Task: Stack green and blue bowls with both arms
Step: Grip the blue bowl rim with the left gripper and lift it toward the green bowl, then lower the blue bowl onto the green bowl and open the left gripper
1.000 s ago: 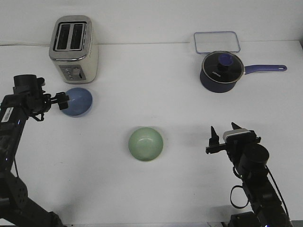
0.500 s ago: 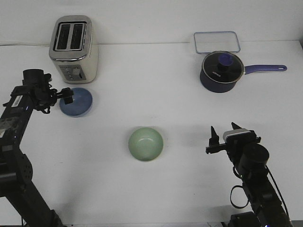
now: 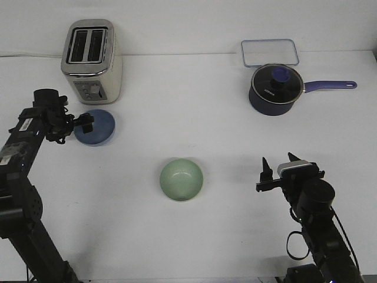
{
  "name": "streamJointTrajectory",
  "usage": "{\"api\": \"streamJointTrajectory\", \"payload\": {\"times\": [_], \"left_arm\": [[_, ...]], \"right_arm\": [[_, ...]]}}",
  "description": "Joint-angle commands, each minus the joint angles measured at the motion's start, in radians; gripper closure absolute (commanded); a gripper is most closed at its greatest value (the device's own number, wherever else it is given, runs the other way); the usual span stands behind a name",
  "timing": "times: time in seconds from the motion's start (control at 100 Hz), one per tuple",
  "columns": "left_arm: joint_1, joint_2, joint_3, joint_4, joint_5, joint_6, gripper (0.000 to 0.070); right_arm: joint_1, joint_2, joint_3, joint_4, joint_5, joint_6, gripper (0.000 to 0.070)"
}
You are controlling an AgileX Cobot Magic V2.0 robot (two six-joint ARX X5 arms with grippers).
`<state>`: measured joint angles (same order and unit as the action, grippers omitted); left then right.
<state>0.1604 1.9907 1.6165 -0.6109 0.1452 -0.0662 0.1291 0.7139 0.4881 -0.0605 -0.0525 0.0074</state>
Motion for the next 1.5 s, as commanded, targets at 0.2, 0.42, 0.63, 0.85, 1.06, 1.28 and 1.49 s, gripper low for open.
{"api": "streamJointTrajectory", "payload": {"times": [0.2,0.42,0.63,0.85,1.06,1.28,1.49], "left_arm": [[-0.002,0.031,0.019,-0.017,0.022,-0.002,0.0696],[-0.002,0.018,0.044,-0.056,0.090,0.000,0.0694],[-0.013,-0.084,0.062,-0.104,0.189,0.002,0.0694],[-0.078,-0.225,0.061,-0.170,0.219,-0.003,0.0694],[-0.238,-0.307,0.048,-0.249,0.221,-0.001,0.0694],[-0.457,-0.317,-0.035,-0.261,0.221,0.010,0.0694],[-0.611,-0.316,-0.088,-0.241,0.222,0.009,0.0694]], "right_arm": [[0.002,0.005,0.007,0.015,-0.002,0.004,0.0179],[0.002,0.005,0.007,0.015,-0.002,0.004,0.0179],[0.002,0.005,0.007,0.015,-0.002,0.004,0.0178],[0.002,0.005,0.007,0.015,-0.002,0.004,0.0179],[0.002,0.005,0.007,0.015,-0.002,0.004,0.0178],[0.002,0.005,0.007,0.016,-0.002,0.004,0.0178],[0.002,0.005,0.007,0.016,-0.002,0.004,0.0179]]}}
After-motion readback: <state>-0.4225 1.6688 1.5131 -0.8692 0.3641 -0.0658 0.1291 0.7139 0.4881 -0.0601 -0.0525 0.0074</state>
